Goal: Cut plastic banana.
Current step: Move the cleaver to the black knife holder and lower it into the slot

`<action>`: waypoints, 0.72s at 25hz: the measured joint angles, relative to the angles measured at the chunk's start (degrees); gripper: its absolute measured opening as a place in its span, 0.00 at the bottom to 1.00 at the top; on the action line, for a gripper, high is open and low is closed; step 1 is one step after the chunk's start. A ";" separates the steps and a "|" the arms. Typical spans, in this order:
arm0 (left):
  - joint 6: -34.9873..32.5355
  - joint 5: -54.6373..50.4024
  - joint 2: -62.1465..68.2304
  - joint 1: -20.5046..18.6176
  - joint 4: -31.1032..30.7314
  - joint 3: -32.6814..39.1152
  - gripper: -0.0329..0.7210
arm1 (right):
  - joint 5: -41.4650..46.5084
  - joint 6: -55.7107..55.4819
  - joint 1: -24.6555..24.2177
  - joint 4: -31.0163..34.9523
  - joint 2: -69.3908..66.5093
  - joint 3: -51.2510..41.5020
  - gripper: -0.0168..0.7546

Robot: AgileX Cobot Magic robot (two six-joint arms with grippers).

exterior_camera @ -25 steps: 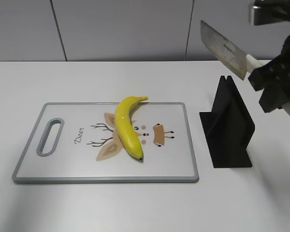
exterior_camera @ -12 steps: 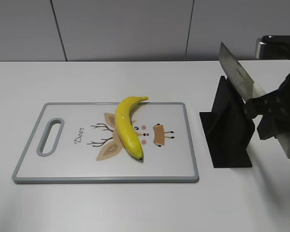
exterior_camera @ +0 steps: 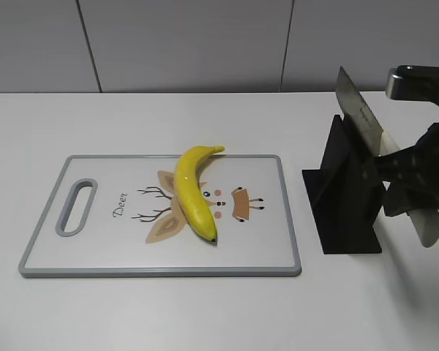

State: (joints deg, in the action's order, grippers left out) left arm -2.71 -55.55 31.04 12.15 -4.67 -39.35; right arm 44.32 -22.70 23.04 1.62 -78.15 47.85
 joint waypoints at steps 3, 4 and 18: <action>0.05 -0.11 -4.93 0.00 0.82 3.44 0.71 | -0.05 -0.05 0.00 0.00 0.00 -0.05 0.25; 0.05 -0.11 -6.88 0.00 1.22 4.60 0.71 | -0.05 -0.05 0.00 0.00 0.00 -0.05 0.25; 0.05 -10.26 -25.87 0.00 3.68 9.28 0.71 | -1.13 0.05 0.00 0.00 0.00 -0.05 0.25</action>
State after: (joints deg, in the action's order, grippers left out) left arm -2.66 -65.81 5.17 12.15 -0.99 -30.07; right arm 43.19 -22.65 23.04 1.62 -78.15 47.81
